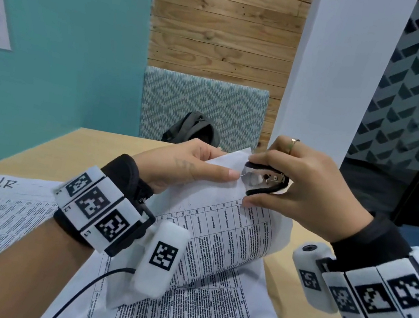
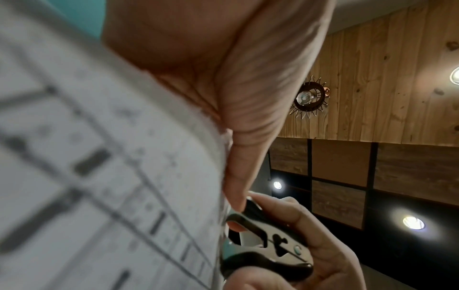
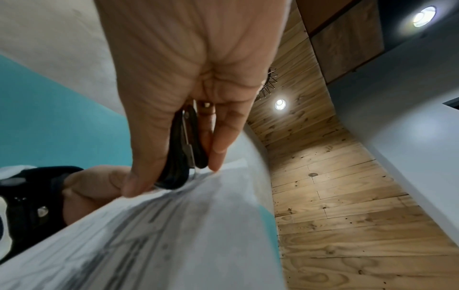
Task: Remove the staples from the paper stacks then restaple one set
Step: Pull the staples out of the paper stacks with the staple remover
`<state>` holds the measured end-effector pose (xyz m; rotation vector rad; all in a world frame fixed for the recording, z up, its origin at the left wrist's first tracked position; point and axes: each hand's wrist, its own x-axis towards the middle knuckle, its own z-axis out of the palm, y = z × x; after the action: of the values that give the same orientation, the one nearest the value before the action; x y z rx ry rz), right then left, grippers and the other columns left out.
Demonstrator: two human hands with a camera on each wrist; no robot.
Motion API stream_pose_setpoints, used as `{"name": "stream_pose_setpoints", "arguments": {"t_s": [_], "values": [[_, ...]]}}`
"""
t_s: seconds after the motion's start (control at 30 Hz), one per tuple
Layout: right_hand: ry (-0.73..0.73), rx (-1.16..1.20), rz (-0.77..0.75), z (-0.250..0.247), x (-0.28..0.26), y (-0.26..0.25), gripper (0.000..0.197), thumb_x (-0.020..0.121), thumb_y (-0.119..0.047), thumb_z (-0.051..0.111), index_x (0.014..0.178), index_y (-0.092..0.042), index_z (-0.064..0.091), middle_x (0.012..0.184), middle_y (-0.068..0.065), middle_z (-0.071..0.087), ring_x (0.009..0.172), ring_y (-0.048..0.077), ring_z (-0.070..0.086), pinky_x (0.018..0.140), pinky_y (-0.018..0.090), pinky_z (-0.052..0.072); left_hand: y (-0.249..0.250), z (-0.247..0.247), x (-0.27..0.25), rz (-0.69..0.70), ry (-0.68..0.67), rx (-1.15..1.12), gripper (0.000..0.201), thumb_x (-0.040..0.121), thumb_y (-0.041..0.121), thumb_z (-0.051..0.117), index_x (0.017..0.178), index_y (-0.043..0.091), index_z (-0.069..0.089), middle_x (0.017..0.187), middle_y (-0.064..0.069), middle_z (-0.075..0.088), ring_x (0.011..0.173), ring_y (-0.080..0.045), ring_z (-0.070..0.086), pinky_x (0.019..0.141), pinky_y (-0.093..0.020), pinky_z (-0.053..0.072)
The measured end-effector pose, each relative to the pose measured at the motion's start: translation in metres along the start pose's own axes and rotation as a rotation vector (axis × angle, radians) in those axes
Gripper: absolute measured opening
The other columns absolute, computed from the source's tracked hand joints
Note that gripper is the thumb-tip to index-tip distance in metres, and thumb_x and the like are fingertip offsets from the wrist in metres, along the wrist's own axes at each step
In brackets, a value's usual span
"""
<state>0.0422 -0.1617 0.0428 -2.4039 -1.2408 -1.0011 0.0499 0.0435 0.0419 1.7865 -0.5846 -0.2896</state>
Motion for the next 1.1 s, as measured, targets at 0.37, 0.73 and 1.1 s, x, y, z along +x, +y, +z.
{"name": "stream_pose_setpoints", "arguments": {"t_s": [0.37, 0.73, 1.1], "values": [[0.012, -0.086, -0.057, 0.0011, 0.0002, -0.0030, 0.049, 0.057, -0.043, 0.075, 0.093, -0.011, 0.071, 0.084, 0.006, 0.064, 0.062, 0.028, 0.062, 0.045, 0.040, 0.051, 0.0004, 0.0025, 0.0035, 0.008, -0.025, -0.028, 0.018, 0.091, 0.012, 0.050, 0.096, 0.008, 0.066, 0.075, 0.007, 0.071, 0.066, 0.000, 0.063, 0.064, -0.010, 0.049], [0.027, -0.111, -0.095, -0.0005, 0.0003, -0.0024, 0.047, 0.055, -0.042, 0.075, 0.090, -0.011, 0.072, 0.081, 0.005, 0.064, 0.058, 0.026, 0.062, 0.041, 0.038, 0.049, 0.0004, 0.0022, 0.0027, 0.002, -0.037, -0.061, 0.025, 0.089, 0.011, 0.051, 0.107, -0.002, 0.063, 0.079, 0.006, 0.071, 0.070, -0.001, 0.064, 0.066, -0.011, 0.049], [0.042, -0.103, -0.105, 0.0004, 0.0000, -0.0027, 0.045, 0.058, -0.042, 0.075, 0.089, -0.010, 0.072, 0.080, 0.006, 0.064, 0.058, 0.029, 0.062, 0.043, 0.039, 0.050, 0.0023, 0.0041, 0.0020, 0.004, -0.045, -0.096, 0.025, 0.090, 0.007, 0.049, 0.107, -0.006, 0.061, 0.078, 0.005, 0.071, 0.068, -0.001, 0.064, 0.064, -0.011, 0.049]]}}
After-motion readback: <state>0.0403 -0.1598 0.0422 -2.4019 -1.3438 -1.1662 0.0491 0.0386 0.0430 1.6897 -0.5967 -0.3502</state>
